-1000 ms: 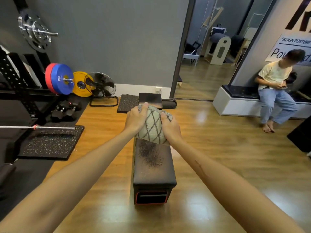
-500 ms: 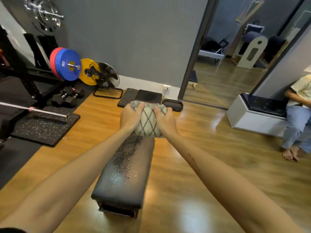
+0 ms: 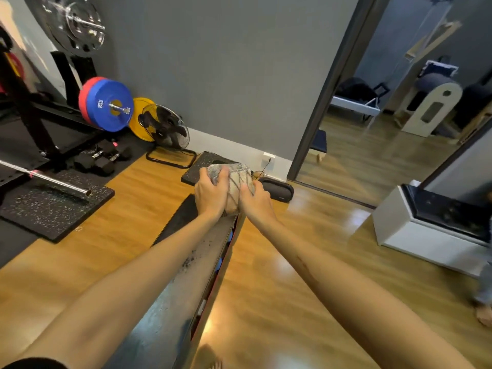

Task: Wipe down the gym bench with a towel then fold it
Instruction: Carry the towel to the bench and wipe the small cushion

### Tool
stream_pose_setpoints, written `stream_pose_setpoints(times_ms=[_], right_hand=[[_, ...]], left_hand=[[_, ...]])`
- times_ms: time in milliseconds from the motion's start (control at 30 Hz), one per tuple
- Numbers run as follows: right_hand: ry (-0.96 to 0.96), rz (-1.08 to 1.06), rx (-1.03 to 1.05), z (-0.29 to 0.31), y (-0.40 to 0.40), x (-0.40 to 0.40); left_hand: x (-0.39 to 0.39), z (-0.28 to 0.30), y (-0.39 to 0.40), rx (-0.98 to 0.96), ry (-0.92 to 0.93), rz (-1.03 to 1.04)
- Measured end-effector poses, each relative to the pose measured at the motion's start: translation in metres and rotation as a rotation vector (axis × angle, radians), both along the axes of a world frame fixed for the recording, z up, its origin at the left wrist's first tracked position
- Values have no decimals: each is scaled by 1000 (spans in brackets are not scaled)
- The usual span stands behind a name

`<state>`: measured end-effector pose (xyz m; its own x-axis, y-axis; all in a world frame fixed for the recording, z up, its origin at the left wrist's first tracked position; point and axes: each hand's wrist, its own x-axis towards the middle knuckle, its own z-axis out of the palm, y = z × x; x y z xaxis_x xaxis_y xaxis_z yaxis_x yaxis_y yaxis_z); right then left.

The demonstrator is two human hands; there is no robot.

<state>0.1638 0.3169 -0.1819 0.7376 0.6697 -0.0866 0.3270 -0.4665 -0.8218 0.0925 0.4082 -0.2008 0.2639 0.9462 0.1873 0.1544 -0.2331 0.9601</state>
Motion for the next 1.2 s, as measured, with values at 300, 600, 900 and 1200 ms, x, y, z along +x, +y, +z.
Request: stream_pose_setpoints(times_ms=[300, 600, 900, 1200], right_hand=[[657, 20, 126, 19, 80, 170], [407, 530, 184, 16, 134, 285], [366, 689, 49, -11, 204, 353], [175, 792, -137, -56, 309, 409]], left_hand=[[130, 16, 29, 290, -66, -360], [255, 1, 91, -373, -309, 125], [316, -27, 131, -533, -549, 50], [361, -69, 246, -416, -224, 314]])
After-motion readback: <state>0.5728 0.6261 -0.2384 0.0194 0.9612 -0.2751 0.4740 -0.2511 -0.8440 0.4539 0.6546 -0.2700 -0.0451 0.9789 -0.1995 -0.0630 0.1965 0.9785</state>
